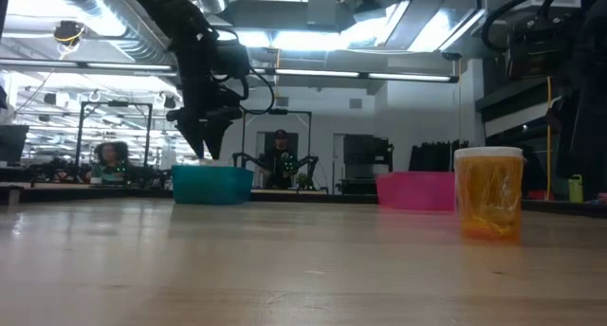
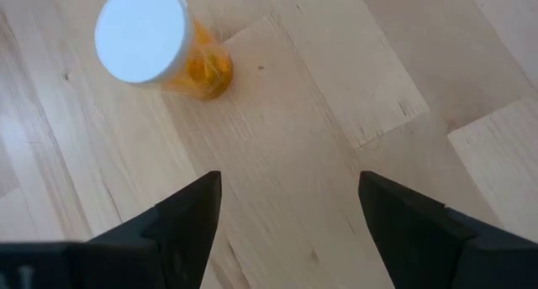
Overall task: Pick and place medicine bottles into bin by pill shape (circle, oval)
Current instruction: Put the big orange pill bottle into the blue bin, then return to Home Position
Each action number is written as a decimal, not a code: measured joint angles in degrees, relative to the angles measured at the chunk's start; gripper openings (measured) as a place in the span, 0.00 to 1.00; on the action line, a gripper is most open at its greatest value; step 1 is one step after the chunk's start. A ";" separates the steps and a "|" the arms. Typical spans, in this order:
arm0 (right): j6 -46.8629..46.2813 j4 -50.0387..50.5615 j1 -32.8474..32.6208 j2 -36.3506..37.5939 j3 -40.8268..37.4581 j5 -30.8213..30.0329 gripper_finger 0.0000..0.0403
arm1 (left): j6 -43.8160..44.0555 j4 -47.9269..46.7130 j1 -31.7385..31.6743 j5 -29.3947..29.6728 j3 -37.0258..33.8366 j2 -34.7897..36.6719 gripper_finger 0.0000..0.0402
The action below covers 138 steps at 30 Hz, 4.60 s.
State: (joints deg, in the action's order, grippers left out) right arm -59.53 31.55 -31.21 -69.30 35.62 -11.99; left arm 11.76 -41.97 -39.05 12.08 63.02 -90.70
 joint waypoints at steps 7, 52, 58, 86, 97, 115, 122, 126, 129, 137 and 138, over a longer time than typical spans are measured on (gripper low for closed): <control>0.13 0.00 -0.02 0.00 0.00 0.04 0.70 | -0.16 -0.30 0.14 -0.02 0.17 0.37 0.62; 26.96 -48.56 -2.28 -29.11 -2.32 -18.24 0.70 | 0.32 -5.70 39.68 0.18 1.75 17.35 0.62; 28.74 -51.28 -0.55 -30.47 -2.32 -19.91 0.66 | 2.03 -7.52 40.79 0.93 1.75 17.35 0.62; 63.57 -49.47 30.62 -34.86 27.87 0.97 0.44 | 7.64 -12.81 51.57 14.86 1.68 30.02 0.62; 60.93 -43.53 44.00 -53.35 56.24 13.62 0.44 | 7.01 -11.03 55.80 21.84 1.68 29.99 0.62; 59.85 -22.54 49.37 -73.10 86.49 7.55 0.64 | 7.16 -11.37 56.13 21.79 1.68 29.99 0.62; 57.18 -22.87 49.86 -70.40 86.58 8.06 0.76 | 7.16 -11.62 56.13 21.68 1.70 29.99 0.62; 56.97 -17.01 49.72 -65.95 86.62 12.67 0.77 | 7.17 -11.71 56.13 21.66 1.70 29.98 0.62; 57.77 -9.85 48.76 -61.53 86.62 15.82 0.77 | 7.14 -11.88 56.12 21.57 1.73 29.97 0.62; 62.69 15.95 44.80 -52.30 83.51 15.04 0.77 | 8.25 -15.26 57.00 21.99 1.69 34.38 0.62; 62.36 17.85 44.32 -50.93 81.67 13.92 0.77 | 8.89 -15.23 57.38 22.34 1.58 35.65 0.62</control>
State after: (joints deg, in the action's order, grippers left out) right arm 2.83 49.40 13.12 -120.23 117.28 1.93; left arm 20.65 -57.20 18.33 34.41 64.60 -55.04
